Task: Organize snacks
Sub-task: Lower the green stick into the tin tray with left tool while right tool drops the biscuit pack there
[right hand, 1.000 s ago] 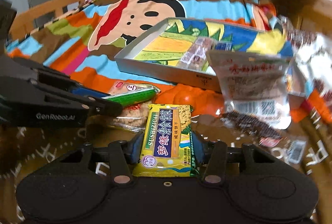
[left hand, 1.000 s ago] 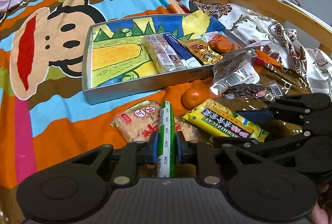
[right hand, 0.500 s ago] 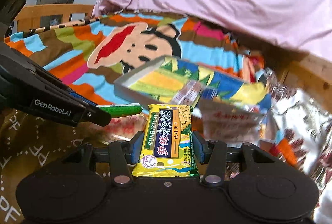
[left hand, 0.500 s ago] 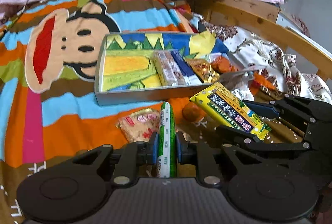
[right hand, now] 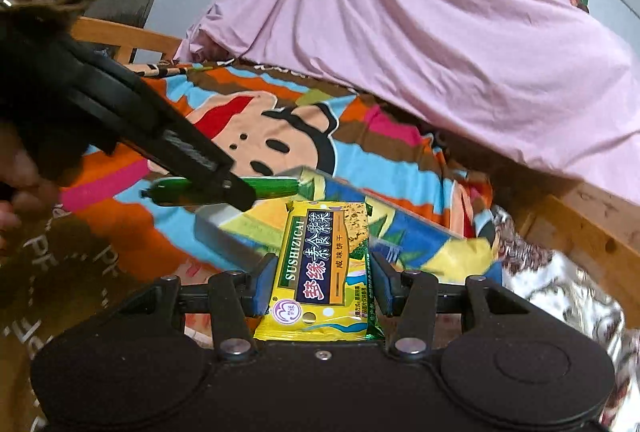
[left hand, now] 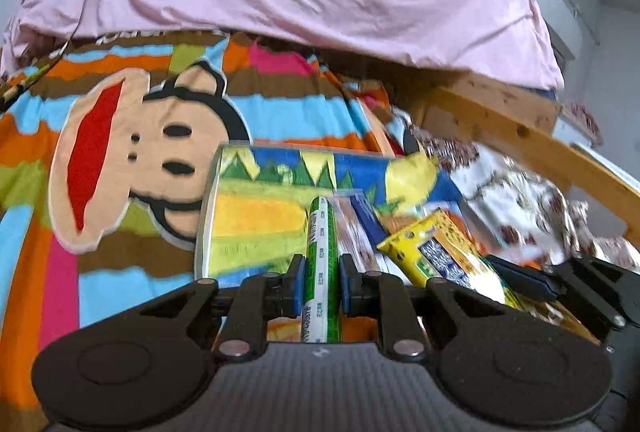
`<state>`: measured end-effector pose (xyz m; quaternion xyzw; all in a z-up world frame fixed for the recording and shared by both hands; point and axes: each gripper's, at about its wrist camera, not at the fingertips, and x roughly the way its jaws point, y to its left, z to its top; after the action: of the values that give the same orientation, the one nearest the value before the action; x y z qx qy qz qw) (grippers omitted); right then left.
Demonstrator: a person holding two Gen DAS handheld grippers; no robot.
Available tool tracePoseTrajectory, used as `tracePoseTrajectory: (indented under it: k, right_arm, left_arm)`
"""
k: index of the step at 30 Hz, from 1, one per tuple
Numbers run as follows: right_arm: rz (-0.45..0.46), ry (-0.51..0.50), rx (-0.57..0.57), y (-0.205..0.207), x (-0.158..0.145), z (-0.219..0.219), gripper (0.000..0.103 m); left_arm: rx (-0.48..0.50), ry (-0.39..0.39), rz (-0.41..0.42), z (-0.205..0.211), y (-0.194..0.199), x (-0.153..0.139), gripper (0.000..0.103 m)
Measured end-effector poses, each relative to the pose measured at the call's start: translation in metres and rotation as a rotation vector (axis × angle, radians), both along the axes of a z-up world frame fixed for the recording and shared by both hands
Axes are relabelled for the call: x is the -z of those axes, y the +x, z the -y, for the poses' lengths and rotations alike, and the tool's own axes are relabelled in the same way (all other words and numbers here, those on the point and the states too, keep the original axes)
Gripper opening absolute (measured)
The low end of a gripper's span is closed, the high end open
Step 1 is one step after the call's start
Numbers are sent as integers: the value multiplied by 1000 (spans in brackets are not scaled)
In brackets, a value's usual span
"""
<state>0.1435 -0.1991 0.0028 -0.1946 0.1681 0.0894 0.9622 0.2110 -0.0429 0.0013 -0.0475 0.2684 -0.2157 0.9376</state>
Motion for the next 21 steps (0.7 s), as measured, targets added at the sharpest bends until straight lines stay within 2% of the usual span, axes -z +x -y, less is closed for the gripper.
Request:
tracePoseTrajectory:
  k: [9, 11, 17, 21]
  right_arm:
    - [-14, 12, 38, 87, -8, -13, 51]
    - [-39, 14, 41, 104, -5, -17, 51]
    - [-157, -10, 68, 151, 17, -27, 51]
    - [-192, -91, 64, 160, 29, -38, 51]
  left_arm:
    - [-77, -36, 41, -18, 62, 21, 19]
    - [-78, -56, 37, -22, 71, 30, 19]
    - [-75, -44, -9, -25, 87, 50, 19]
    - [-66, -32, -28, -26, 94, 55, 19]
